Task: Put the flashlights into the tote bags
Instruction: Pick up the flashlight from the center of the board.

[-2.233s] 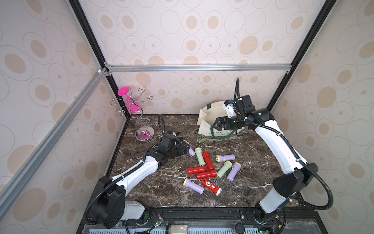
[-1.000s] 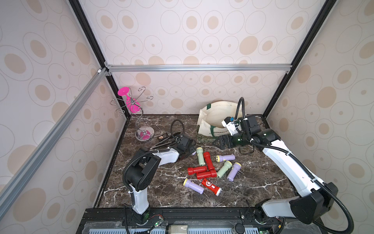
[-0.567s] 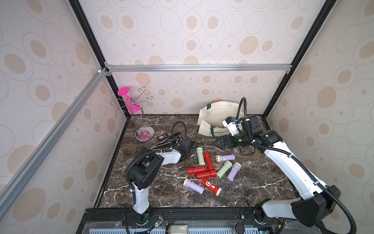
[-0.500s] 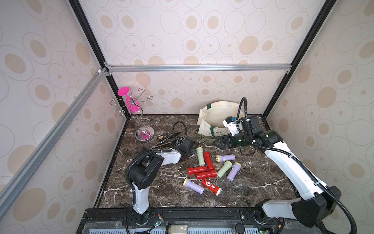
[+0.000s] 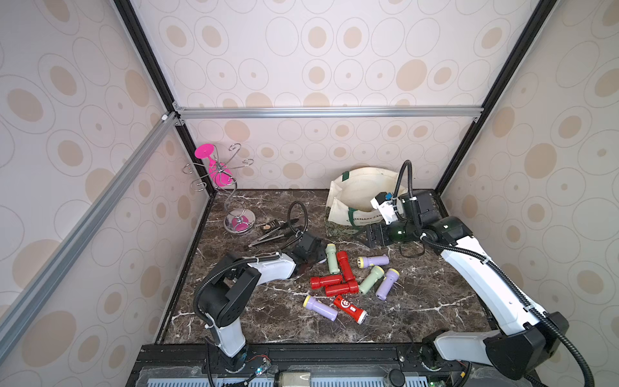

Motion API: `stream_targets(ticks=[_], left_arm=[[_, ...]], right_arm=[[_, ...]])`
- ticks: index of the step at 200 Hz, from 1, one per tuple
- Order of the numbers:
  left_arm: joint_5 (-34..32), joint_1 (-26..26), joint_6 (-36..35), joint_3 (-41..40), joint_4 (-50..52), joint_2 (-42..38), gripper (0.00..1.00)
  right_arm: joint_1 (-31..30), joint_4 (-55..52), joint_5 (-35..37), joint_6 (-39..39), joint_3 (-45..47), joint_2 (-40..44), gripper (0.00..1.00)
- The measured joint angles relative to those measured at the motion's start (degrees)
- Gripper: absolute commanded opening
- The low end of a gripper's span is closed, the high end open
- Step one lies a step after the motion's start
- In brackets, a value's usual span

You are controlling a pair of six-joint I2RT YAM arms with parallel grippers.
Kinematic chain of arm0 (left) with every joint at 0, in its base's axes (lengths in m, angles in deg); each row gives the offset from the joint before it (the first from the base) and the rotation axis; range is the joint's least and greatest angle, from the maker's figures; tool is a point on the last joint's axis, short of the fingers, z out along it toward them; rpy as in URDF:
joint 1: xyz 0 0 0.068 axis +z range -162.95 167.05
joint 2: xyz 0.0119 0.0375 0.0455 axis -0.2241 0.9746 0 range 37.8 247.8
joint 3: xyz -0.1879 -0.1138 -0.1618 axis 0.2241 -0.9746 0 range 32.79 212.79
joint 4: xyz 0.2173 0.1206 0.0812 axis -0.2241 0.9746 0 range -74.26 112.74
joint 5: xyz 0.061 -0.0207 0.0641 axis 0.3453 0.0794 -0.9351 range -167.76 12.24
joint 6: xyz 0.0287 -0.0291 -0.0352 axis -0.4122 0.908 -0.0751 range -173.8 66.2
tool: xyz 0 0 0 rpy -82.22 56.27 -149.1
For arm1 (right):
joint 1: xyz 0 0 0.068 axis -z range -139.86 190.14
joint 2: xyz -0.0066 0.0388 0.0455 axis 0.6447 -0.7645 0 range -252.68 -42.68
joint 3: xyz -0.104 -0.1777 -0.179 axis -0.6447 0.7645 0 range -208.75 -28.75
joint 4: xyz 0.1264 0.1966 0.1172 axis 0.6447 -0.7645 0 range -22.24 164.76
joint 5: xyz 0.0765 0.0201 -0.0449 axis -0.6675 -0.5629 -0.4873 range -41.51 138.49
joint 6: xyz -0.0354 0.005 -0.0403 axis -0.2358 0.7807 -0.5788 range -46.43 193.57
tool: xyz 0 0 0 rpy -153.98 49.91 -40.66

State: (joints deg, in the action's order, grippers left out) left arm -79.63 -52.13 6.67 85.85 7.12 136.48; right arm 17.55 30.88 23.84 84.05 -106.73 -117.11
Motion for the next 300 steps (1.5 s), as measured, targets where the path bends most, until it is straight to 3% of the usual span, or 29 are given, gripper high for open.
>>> stream_targets(ticks=[58,144,216,300], left_arm=[[6.38,-0.28,-7.39,0.17,-3.63,-5.18,0.0],[21.73,-1.36,-16.37,3.96,-10.23,-7.52,0.01],[36.3,-3.34,-16.15,5.6,-19.02,-5.6,0.02],[40.46,-4.44,-13.92,5.7,-22.93,-4.68,0.02]], right_arm=[[1.49,0.2,-2.73,2.45,-0.07,0.0,0.98],[4.02,0.22,-9.99,6.32,-5.4,-4.81,0.96],[4.02,2.36,-18.62,7.93,-5.49,-8.09,0.92],[4.02,3.17,-19.74,8.09,-5.49,-10.03,0.73]])
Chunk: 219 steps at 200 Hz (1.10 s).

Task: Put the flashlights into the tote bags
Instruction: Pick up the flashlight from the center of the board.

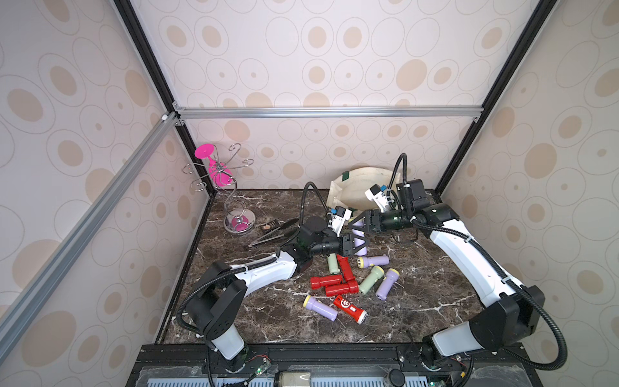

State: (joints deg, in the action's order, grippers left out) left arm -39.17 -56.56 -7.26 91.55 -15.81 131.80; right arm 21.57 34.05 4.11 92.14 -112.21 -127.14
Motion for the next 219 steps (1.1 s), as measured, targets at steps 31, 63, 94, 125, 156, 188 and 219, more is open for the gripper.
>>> stream_targets(ticks=[31,63,94,125,156,188,219], left_arm=[[0.33,-0.26,0.35,0.0,-0.7,0.0,0.02],[0.61,-0.39,0.61,0.0,-0.81,0.0,0.02],[0.79,-0.39,1.46,0.0,-0.94,-0.02,0.02],[0.66,-0.39,2.1,0.0,-0.9,0.0,0.02],[0.28,-0.39,2.12,0.0,-0.96,-0.04,0.11],[-0.5,-0.66,1.9,-0.09,-0.92,-0.42,0.66],[-2.29,-0.76,1.57,-1.09,-0.57,-1.7,0.87]], right_arm=[[0.0,0.09,-0.02,-0.33,0.0,-0.07,0.62],[-0.02,0.72,-0.04,-0.46,0.0,-0.07,0.52],[-0.07,1.01,0.02,-1.25,0.13,-0.07,0.43],[-0.07,1.64,-0.04,-1.29,0.57,-0.04,0.26],[-0.07,2.62,0.02,-1.49,1.2,0.42,0.11],[-0.09,3.21,0.76,-1.49,1.88,1.64,0.0],[-0.09,3.43,2.91,-1.73,1.9,3.41,0.0]])
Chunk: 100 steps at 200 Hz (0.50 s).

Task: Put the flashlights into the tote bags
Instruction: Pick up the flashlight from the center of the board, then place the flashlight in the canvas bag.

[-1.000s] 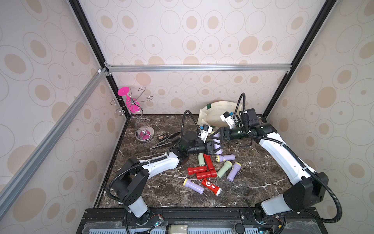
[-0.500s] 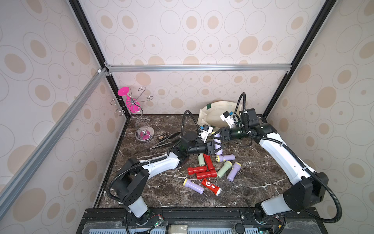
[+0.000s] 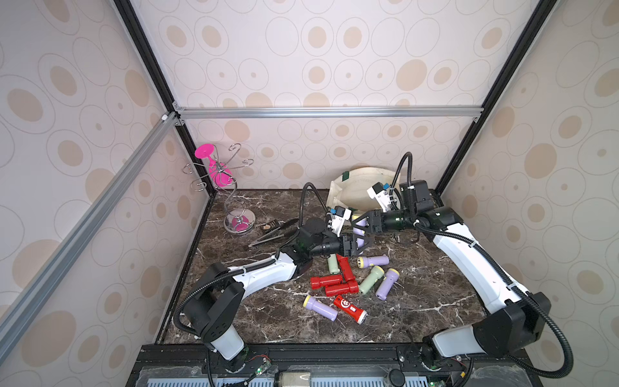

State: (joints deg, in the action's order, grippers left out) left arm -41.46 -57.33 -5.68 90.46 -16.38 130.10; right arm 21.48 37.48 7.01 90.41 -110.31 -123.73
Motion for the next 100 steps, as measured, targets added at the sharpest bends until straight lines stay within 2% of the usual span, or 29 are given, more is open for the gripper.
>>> stream_targets(ticks=[25,51,100], left_arm=[[-1.77,0.0,-0.04,-2.12,-0.04,-2.1,0.93],[-3.26,-0.02,-0.2,-4.24,0.28,-3.96,0.95],[-8.5,0.02,-2.8,-5.31,5.16,-6.84,0.95]], right_arm=[[0.02,-1.36,3.74,-0.81,-0.37,0.94,0.0],[0.02,-3.98,9.07,-1.64,-2.43,0.87,0.0],[0.22,-8.28,17.88,-3.72,-12.22,-3.04,0.0]])
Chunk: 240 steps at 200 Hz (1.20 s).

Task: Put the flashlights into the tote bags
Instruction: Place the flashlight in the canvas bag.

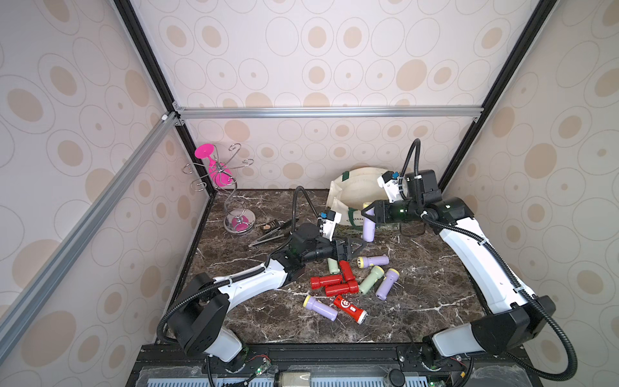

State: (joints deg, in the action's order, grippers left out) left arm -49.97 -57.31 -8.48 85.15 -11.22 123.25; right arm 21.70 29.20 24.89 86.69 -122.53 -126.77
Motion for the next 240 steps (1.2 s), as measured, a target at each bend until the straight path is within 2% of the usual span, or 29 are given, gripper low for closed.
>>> stream_targets(ticks=[26,76,104,137,158,240], left_arm=[[-4.04,0.0,-1.51,-0.02,4.2,-1.77,0.95],[-9.09,0.0,-2.25,-2.36,9.81,-6.73,0.95],[-10.97,0.02,-3.52,-2.25,14.36,-7.39,0.95],[-13.25,0.02,-5.35,-0.92,21.18,-7.39,0.95],[-14.43,0.28,-6.78,1.22,25.31,-7.43,0.95],[-18.23,1.36,-9.38,5.35,37.38,-7.78,0.95]], right_arm=[[0.72,-2.12,3.89,-1.86,-8.2,-5.09,0.0],[3.45,-5.18,9.27,-4.85,-27.98,-20.02,0.0],[4.35,-6.51,12.39,-6.49,-39.23,-28.94,0.0],[4.37,-7.32,15.21,-7.69,-47.74,-37.51,0.0],[4.37,-7.28,16.15,-8.07,-50.27,-41.66,0.0],[4.37,-5.73,17.53,-9.64,-50.45,-51.1,0.0]])
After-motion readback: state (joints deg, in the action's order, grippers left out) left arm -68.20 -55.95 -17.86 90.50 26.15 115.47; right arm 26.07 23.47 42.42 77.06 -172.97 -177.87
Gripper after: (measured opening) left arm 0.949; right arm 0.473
